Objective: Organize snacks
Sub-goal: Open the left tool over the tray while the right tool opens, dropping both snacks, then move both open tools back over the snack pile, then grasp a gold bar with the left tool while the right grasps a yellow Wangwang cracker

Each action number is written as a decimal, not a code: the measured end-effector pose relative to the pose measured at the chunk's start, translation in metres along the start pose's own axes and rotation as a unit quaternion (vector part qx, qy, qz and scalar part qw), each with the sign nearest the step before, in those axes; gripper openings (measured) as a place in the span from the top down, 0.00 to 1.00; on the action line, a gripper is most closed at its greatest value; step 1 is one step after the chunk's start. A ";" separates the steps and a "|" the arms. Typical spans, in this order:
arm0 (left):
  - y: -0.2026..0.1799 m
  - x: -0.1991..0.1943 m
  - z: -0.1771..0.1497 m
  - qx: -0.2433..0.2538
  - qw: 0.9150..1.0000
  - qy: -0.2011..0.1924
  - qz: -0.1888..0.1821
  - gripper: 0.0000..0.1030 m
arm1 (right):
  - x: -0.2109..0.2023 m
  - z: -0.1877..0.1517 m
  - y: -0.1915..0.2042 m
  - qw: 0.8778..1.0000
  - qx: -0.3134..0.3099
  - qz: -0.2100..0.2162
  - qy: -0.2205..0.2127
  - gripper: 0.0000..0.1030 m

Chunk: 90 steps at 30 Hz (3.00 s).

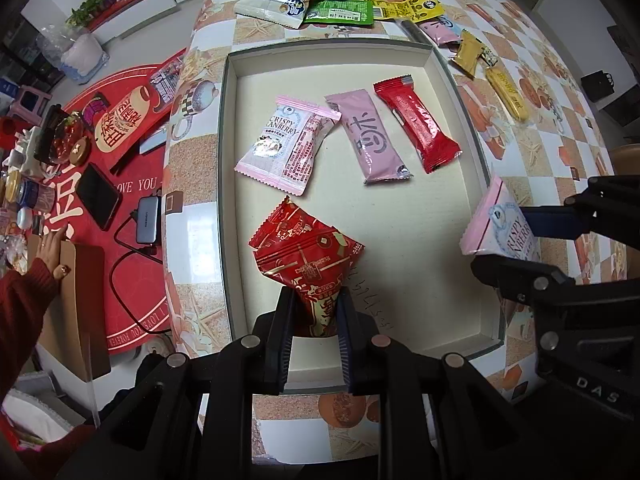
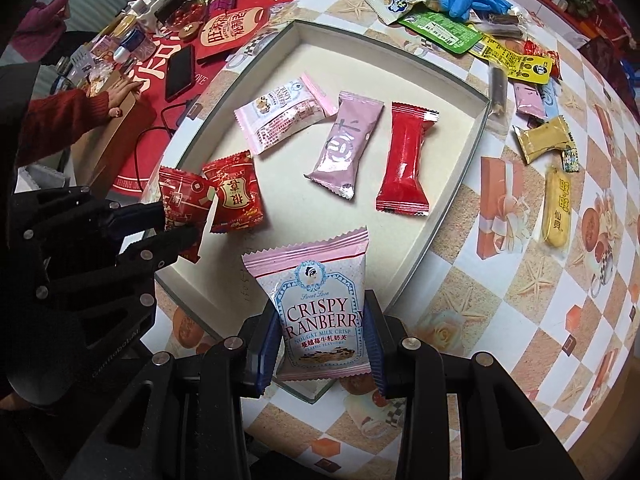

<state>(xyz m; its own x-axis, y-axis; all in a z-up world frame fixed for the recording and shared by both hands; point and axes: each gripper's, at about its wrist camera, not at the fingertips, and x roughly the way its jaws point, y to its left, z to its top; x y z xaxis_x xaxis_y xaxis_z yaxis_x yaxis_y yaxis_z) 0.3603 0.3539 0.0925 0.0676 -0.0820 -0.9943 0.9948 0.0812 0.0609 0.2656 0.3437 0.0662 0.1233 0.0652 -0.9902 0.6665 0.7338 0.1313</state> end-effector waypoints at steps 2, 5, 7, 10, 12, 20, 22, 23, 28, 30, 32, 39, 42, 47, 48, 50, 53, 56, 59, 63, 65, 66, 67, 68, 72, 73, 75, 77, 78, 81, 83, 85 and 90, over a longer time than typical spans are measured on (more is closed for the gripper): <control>0.001 0.001 0.001 0.000 1.000 0.002 -0.001 0.79 | 0.001 0.003 -0.001 1.000 0.003 0.001 0.000 0.62; 0.003 0.004 0.001 -0.004 1.000 0.006 -0.004 0.79 | 0.003 0.006 -0.003 1.000 0.011 0.005 0.001 0.62; 0.005 0.005 0.001 -0.011 1.000 0.009 -0.007 0.79 | 0.004 0.009 -0.003 1.000 0.012 0.006 0.001 0.62; 0.009 0.008 0.001 -0.019 1.000 0.013 -0.009 0.79 | 0.005 0.012 -0.002 1.000 0.009 0.007 0.001 0.62; 0.011 0.008 0.001 -0.023 1.000 0.013 -0.011 0.78 | 0.006 0.014 -0.001 1.000 0.006 0.008 0.003 0.62; 0.017 0.010 0.002 -0.040 0.998 0.016 -0.037 0.55 | 0.007 0.022 -0.002 0.999 0.020 0.044 -0.004 0.54; 0.018 0.010 0.004 -0.043 0.998 0.017 -0.038 0.52 | 0.006 0.022 -0.004 0.999 0.025 0.039 -0.009 0.47; 0.017 0.011 0.004 -0.044 0.998 0.018 -0.041 0.50 | 0.005 0.022 -0.006 0.999 0.028 0.039 -0.011 0.35; 0.004 0.008 0.006 -0.032 0.998 0.019 -0.054 0.40 | -0.002 0.011 -0.027 0.998 0.060 0.025 -0.020 0.34; -0.007 0.007 0.007 -0.020 0.998 0.018 -0.059 0.35 | -0.003 -0.001 -0.045 0.996 0.091 0.016 -0.016 0.34; -0.016 0.007 0.009 -0.008 0.998 0.020 -0.067 0.30 | -0.002 -0.013 -0.063 0.992 0.122 0.007 -0.009 0.34; -0.083 0.006 0.032 0.055 0.995 0.025 -0.083 0.27 | -0.004 -0.082 -0.136 0.969 0.246 -0.015 0.016 0.34; -0.118 0.003 0.056 0.080 0.993 0.017 -0.080 0.27 | -0.005 -0.107 -0.155 0.961 0.275 -0.010 0.018 0.34; -0.169 0.005 0.125 0.095 0.993 -0.001 -0.073 0.27 | -0.008 -0.137 -0.179 0.955 0.296 0.014 0.018 0.34; -0.176 0.007 0.140 0.091 0.993 -0.003 -0.071 0.27 | -0.009 -0.143 -0.183 0.954 0.299 0.022 0.016 0.34; -0.185 0.016 0.171 0.078 0.994 -0.003 -0.076 0.27 | -0.012 -0.157 -0.191 0.953 0.302 0.033 0.011 0.34; -0.190 0.038 0.212 0.052 0.997 0.005 -0.061 0.27 | -0.018 -0.172 -0.201 0.952 0.301 0.044 0.003 0.34; -0.182 0.056 0.242 0.004 0.998 0.005 -0.057 0.27 | -0.019 -0.188 -0.208 0.954 0.295 0.046 0.004 0.34; -0.176 0.067 0.265 -0.021 0.998 -0.007 -0.057 0.27 | -0.020 -0.201 -0.216 0.959 0.281 0.038 0.007 0.34; -0.182 0.092 0.282 -0.002 0.999 0.001 -0.043 0.27 | -0.016 -0.222 -0.229 0.958 0.283 0.039 0.016 0.34; -0.184 0.101 0.286 -0.003 0.999 0.000 -0.039 0.30 | -0.013 -0.227 -0.233 0.956 0.289 0.040 0.019 0.34; -0.187 0.100 0.287 0.005 0.999 -0.012 -0.036 0.40 | -0.012 -0.231 -0.237 0.955 0.292 0.041 0.020 0.34; -0.191 0.099 0.288 0.015 0.999 -0.021 -0.036 0.46 | -0.012 -0.233 -0.240 0.954 0.295 0.041 0.021 0.34; -0.195 0.097 0.290 0.022 0.999 -0.026 -0.042 0.67 | -0.012 -0.235 -0.242 0.954 0.298 0.042 0.021 0.34; -0.203 0.096 0.279 0.028 0.998 -0.018 -0.052 0.77 | -0.013 -0.235 -0.251 0.953 0.300 0.043 0.021 0.34; -0.205 0.097 0.270 0.024 0.998 -0.015 -0.055 0.77 | -0.013 -0.232 -0.253 0.954 0.297 0.043 0.020 0.34; -0.200 0.096 0.248 -0.001 0.997 -0.005 -0.080 0.77 | -0.013 -0.221 -0.255 0.956 0.288 0.042 0.016 0.34; -0.192 0.095 0.223 -0.026 0.995 0.004 -0.098 0.77 | -0.015 -0.204 -0.255 0.960 0.276 0.039 0.007 0.34; -0.189 0.095 0.207 -0.038 0.994 0.009 -0.103 0.77 | -0.015 -0.190 -0.255 0.963 0.268 0.039 0.000 0.34; -0.184 0.094 0.167 -0.058 0.992 0.026 -0.112 0.77 | -0.016 -0.156 -0.255 0.965 0.257 0.042 -0.019 0.34; -0.183 0.092 0.147 -0.068 0.990 0.036 -0.115 0.77 | -0.013 -0.124 -0.256 0.965 0.255 0.049 -0.034 0.34; -0.185 0.092 0.130 -0.061 0.991 0.042 -0.114 0.77 | -0.009 -0.099 -0.259 0.963 0.264 0.044 -0.041 0.34; -0.200 0.089 0.107 0.012 0.996 0.039 -0.080 0.77 | 0.005 -0.050 -0.262 0.955 0.292 0.017 -0.052 0.34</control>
<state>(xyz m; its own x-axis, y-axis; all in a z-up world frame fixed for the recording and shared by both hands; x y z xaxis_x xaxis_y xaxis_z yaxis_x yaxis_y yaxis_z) 0.1751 0.2242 0.0011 -0.0981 -0.0139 -0.9951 0.9939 0.0491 -0.0986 0.0545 0.1859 0.0240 0.2054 -0.0077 -0.9787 0.9534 0.2275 0.1983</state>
